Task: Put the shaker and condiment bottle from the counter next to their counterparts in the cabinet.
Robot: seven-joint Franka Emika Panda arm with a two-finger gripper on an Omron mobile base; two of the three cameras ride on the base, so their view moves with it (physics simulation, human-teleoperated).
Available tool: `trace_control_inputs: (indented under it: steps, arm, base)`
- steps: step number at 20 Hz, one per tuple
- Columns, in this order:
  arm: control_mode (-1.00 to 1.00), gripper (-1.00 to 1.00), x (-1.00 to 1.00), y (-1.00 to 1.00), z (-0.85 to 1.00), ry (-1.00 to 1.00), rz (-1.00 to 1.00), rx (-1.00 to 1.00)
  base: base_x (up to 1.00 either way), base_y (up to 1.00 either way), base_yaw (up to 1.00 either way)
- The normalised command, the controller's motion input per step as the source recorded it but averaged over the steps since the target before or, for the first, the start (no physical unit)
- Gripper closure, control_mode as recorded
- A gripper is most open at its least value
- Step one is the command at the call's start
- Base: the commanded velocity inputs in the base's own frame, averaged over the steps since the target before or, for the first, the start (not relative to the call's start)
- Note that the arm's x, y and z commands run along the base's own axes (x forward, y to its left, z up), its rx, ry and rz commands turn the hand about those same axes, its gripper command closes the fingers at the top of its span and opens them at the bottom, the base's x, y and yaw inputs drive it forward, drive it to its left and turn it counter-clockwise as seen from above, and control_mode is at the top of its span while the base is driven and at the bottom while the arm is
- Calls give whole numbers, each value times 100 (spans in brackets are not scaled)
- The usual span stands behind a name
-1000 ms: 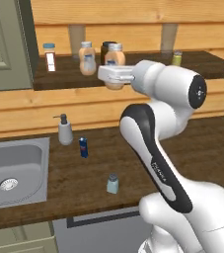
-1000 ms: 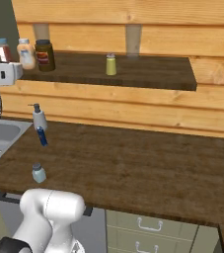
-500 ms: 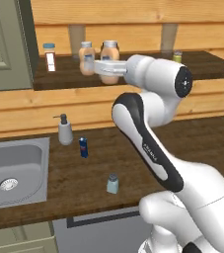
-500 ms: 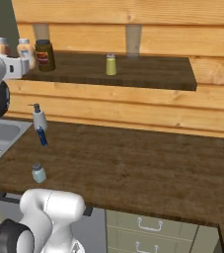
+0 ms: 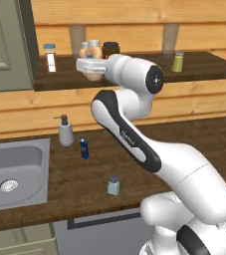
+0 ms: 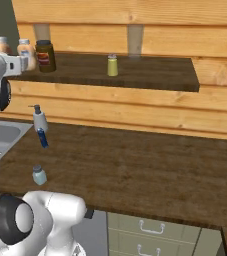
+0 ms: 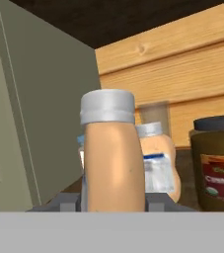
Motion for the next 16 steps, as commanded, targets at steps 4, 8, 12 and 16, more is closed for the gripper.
trace_control_inputs:
  steps: [4,8,12,16]
  arm:
    - [-100,100,65,8,-6,0,-1,0]
    - [-100,100,49,14,-22,-3,-2,1]
    - [-100,100,37,29,-27,-8,-2,1]
    - [-100,100,47,28,2,0,-4,2]
  base:
    - [0,0,0]
    - [0,0,0]
    - [0,0,0]
    - [0,0,0]
